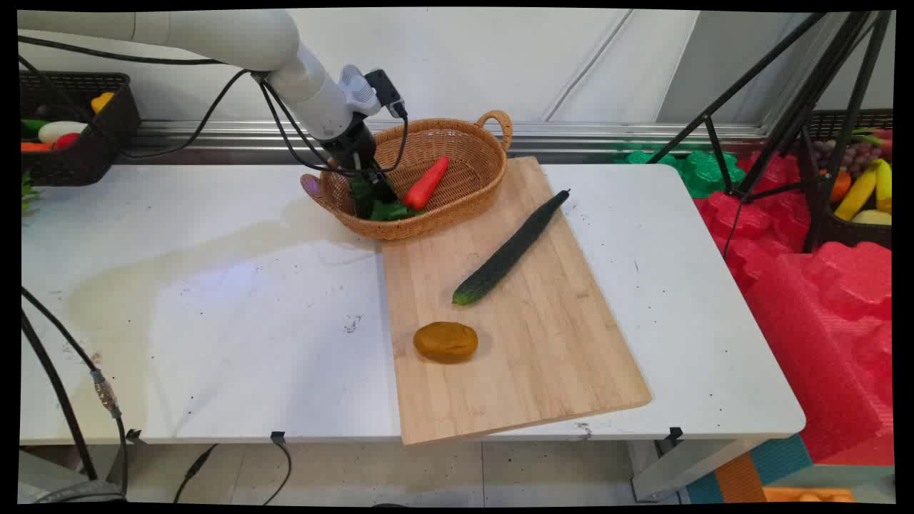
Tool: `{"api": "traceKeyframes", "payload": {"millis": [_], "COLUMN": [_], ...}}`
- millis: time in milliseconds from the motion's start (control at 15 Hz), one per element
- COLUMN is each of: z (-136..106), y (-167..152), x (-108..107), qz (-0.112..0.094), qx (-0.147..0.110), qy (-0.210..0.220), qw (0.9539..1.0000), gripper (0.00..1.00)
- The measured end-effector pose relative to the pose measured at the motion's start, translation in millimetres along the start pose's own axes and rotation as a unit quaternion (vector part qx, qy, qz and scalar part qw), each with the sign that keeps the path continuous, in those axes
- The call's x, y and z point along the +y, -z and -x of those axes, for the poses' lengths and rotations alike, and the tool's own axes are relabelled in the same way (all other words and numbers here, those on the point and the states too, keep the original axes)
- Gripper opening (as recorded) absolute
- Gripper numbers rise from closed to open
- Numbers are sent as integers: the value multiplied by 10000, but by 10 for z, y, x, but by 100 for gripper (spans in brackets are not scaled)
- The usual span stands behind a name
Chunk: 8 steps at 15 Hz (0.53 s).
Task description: Pick up the cucumber from the cutting board
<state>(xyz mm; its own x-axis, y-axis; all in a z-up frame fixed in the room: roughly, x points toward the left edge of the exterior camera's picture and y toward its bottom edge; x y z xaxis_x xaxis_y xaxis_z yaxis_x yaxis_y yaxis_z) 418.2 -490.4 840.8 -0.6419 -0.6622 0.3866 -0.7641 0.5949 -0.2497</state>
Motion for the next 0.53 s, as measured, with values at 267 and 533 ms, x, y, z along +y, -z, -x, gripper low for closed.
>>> {"api": "traceKeyframes", "payload": {"millis": [267,533], "z": [-18,-24], "y": [91,279], "x": [-3,14], "qz": [-77,-144], "qx": [119,270], "qy": [1,58], "qw": [9999,9995], "gripper": [100,100]}}
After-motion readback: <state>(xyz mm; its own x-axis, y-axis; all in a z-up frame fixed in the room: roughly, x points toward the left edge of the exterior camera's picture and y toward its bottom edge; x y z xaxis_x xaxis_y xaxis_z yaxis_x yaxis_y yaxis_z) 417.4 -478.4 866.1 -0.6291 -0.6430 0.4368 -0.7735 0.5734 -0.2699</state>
